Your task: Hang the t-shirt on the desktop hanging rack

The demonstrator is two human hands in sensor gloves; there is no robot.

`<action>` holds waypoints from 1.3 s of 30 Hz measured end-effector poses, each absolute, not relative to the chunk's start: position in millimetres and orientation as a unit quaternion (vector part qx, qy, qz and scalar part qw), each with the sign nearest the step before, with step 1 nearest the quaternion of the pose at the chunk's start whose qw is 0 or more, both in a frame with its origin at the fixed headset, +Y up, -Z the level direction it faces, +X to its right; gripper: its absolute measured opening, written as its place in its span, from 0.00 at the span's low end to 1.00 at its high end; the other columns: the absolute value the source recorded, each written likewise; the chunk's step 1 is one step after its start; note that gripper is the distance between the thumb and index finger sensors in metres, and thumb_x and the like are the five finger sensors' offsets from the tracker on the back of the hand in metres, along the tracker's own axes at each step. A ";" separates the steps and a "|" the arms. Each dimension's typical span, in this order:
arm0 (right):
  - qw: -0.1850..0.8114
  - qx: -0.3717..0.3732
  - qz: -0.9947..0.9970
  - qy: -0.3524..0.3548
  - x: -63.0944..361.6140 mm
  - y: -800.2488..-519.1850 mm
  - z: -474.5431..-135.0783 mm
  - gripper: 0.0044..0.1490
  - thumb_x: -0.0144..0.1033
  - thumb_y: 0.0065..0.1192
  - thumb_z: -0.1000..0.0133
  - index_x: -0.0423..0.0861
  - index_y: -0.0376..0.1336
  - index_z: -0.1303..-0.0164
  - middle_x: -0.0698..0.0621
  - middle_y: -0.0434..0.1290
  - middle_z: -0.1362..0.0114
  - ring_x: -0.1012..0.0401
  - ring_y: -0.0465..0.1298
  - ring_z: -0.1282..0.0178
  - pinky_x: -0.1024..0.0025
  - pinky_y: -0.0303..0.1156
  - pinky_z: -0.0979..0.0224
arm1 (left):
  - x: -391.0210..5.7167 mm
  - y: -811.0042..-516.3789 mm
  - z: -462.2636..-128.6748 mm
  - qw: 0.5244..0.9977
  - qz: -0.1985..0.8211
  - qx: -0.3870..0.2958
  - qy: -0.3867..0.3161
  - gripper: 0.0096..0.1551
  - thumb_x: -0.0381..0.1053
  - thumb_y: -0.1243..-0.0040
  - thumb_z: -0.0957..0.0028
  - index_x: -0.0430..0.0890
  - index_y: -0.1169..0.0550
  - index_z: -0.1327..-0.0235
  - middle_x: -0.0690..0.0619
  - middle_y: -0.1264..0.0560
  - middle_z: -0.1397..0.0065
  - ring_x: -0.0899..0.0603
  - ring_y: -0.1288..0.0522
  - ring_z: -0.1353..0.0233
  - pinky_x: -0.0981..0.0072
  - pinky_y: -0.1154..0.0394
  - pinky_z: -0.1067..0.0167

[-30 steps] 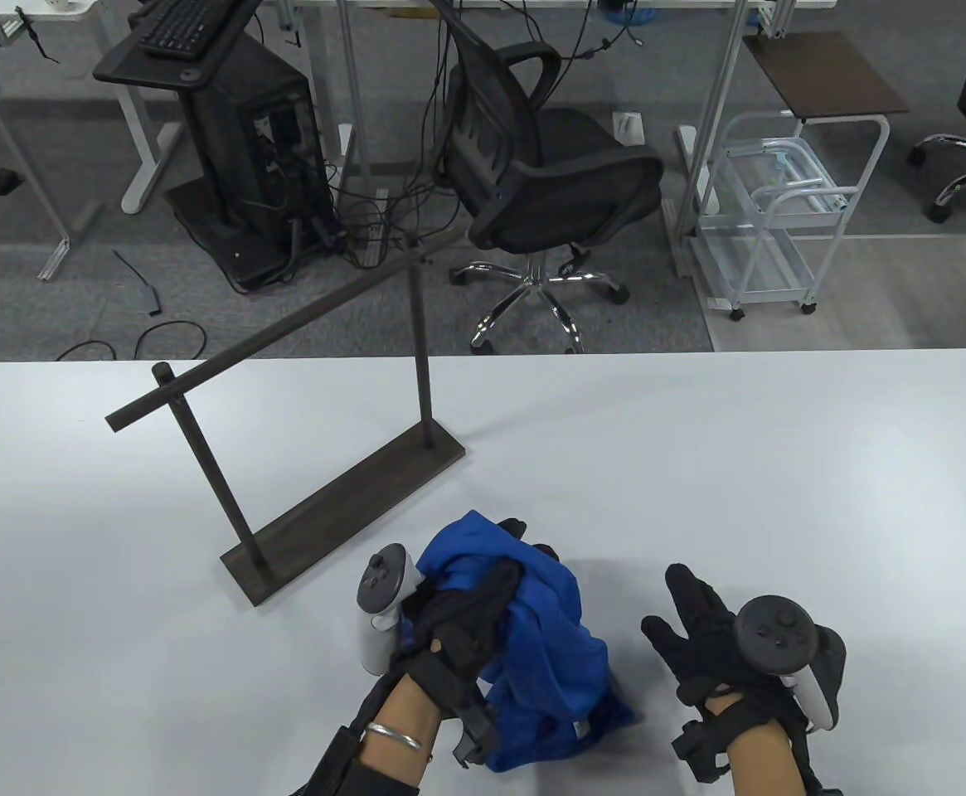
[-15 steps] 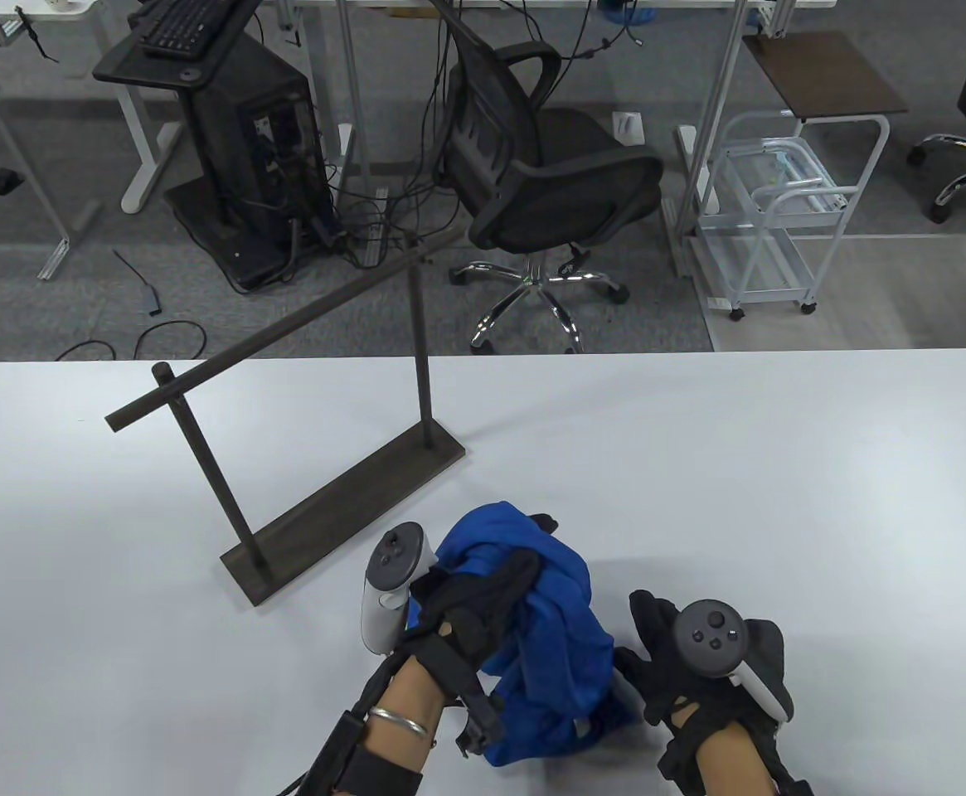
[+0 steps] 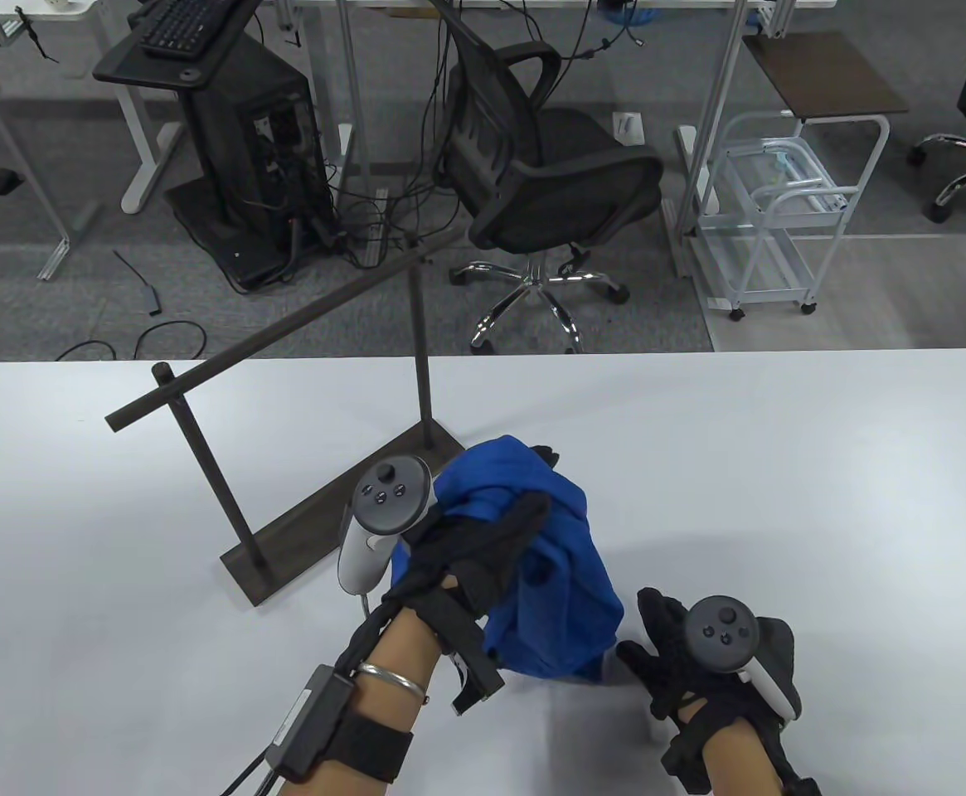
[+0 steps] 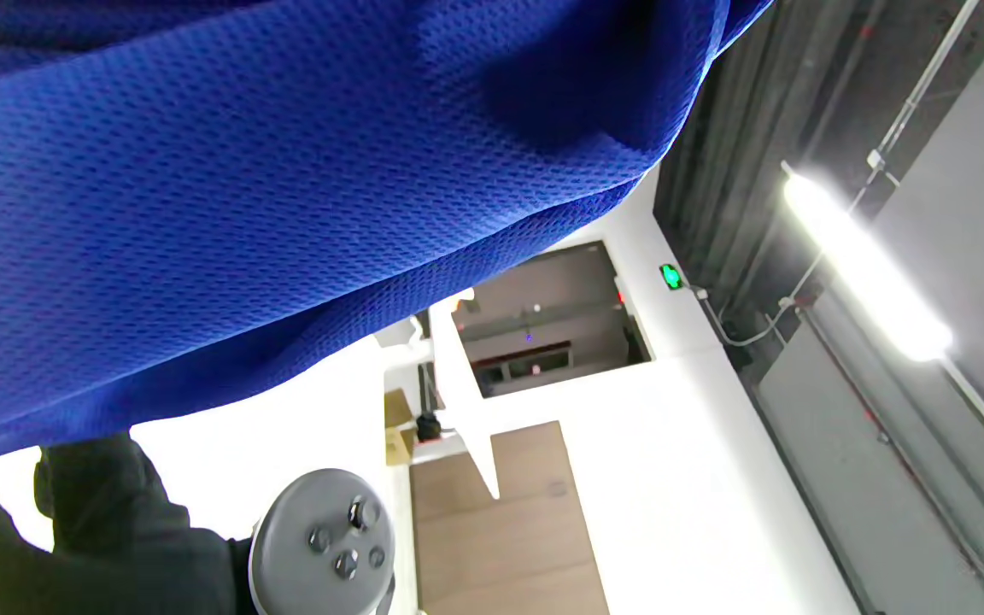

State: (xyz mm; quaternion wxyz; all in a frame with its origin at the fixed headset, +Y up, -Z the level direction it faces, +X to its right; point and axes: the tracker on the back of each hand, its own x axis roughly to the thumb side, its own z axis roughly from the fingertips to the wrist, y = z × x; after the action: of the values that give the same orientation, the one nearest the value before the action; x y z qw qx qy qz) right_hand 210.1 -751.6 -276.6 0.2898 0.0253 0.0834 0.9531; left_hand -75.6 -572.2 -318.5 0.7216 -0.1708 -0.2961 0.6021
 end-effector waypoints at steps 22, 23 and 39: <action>0.315 0.029 0.946 0.066 214.9 -749.0 -276.5 0.47 0.52 0.63 0.50 0.42 0.51 0.27 0.36 0.55 0.24 0.36 0.62 0.31 0.32 0.53 0.30 | -115.5 -486.1 -313.5 0.787 0.546 -0.040 -0.284 0.38 0.71 0.60 0.38 0.60 0.44 0.16 0.60 0.34 0.18 0.44 0.32 0.18 0.41 0.40 0.22; 0.315 0.028 0.946 0.066 215.4 -749.1 -276.4 0.47 0.52 0.63 0.50 0.42 0.51 0.27 0.37 0.56 0.25 0.36 0.62 0.31 0.32 0.53 0.30 | -117.3 -483.0 -313.8 0.789 0.544 -0.036 -0.282 0.38 0.71 0.60 0.38 0.60 0.44 0.16 0.60 0.34 0.17 0.44 0.33 0.18 0.41 0.40 0.22; 0.353 0.004 0.935 0.044 233.0 -743.6 -275.1 0.48 0.53 0.62 0.50 0.43 0.49 0.26 0.36 0.55 0.24 0.36 0.62 0.32 0.32 0.53 0.31 | -157.6 -423.2 -330.2 0.853 0.466 0.052 -0.228 0.37 0.72 0.61 0.39 0.65 0.46 0.16 0.62 0.42 0.12 0.41 0.48 0.11 0.38 0.50 0.20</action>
State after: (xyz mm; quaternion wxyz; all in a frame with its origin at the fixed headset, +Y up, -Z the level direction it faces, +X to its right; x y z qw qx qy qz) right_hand 233.0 -743.6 -275.1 0.3530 0.0044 0.0442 0.9346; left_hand -157.6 -423.2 -330.2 0.8530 0.0522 -0.2282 0.4664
